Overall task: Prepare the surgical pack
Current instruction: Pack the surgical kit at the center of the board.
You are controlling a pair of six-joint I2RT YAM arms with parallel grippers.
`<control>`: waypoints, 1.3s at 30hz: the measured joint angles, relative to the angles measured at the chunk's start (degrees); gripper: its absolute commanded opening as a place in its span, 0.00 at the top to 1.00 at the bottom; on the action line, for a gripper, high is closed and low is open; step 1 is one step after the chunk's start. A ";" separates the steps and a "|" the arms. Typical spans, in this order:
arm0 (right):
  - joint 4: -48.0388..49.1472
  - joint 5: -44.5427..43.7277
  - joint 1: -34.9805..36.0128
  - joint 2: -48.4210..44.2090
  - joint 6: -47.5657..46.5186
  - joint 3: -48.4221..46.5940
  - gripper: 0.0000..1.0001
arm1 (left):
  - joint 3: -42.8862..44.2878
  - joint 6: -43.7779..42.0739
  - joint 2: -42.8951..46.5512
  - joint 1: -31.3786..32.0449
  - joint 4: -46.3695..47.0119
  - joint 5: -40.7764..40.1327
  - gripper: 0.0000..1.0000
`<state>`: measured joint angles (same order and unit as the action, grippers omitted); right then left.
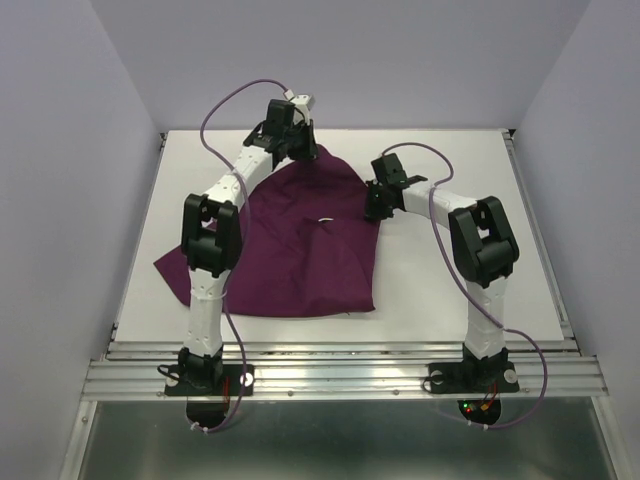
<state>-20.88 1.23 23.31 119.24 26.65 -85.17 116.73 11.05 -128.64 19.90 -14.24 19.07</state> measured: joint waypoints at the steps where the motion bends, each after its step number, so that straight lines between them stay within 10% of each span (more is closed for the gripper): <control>1: 0.04 0.00 0.00 0.02 0.00 0.00 0.96 | -1.01 0.02 0.90 0.00 0.15 0.11 1.00; 15: 3.19 2.03 0.00 -2.64 0.22 3.30 0.94 | -19.87 -0.24 21.31 0.96 5.42 3.98 1.00; 29: 6.34 -2.19 0.00 -43.17 1.55 19.15 0.89 | -41.92 -1.84 40.79 3.15 10.25 5.55 1.00; 39: 2.25 -3.76 0.00 -38.82 2.93 27.23 0.89 | -59.95 -1.51 58.47 7.50 11.89 5.07 1.00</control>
<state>-18.63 -2.52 23.31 80.42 29.58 -57.93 56.77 9.54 -70.17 27.40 -2.35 24.14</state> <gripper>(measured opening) 0.107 0.040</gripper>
